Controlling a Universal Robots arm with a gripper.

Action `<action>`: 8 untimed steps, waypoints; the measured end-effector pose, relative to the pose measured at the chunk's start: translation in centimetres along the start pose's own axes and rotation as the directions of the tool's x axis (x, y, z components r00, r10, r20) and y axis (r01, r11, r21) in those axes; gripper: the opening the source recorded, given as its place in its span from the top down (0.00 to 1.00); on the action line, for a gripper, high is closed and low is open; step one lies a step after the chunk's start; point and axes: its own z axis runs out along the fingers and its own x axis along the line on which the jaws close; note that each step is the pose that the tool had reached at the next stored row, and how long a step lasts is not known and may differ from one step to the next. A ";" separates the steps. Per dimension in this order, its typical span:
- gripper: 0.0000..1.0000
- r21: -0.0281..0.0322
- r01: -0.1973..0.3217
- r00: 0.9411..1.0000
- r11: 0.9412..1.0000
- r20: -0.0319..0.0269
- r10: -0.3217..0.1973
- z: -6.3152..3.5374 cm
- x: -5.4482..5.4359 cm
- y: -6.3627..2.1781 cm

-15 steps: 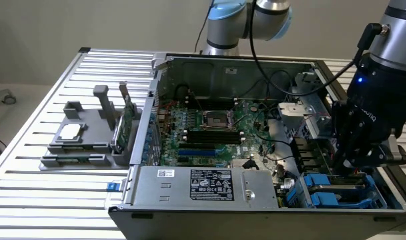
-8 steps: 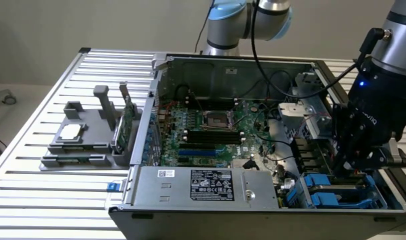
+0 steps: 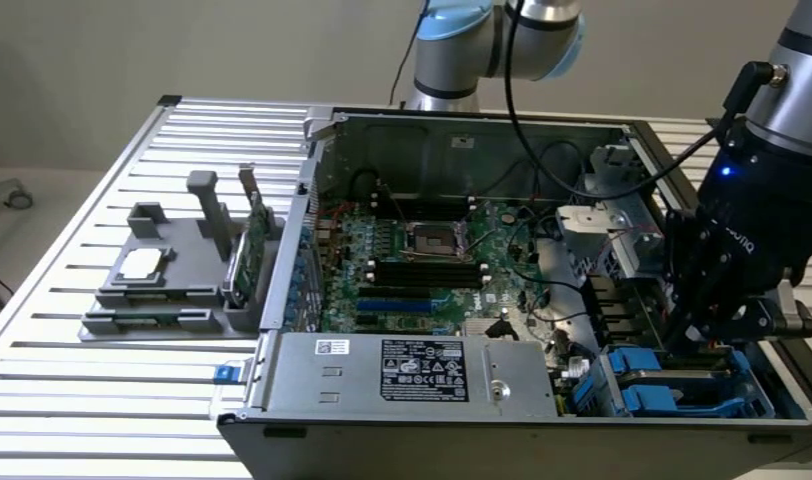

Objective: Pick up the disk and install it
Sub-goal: 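Insert the second disk wire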

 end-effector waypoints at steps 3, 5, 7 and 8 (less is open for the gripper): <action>0.83 0.005 0.001 1.000 1.000 -0.002 -0.001 0.08 0.0 0.14; 0.83 0.009 0.002 1.000 1.000 -0.002 -0.002 0.13 0.0 0.24; 0.83 0.013 0.002 1.000 1.000 -0.003 -0.002 0.17 0.0 0.35; 0.83 0.014 0.003 1.000 1.000 -0.003 -0.003 0.19 0.0 0.40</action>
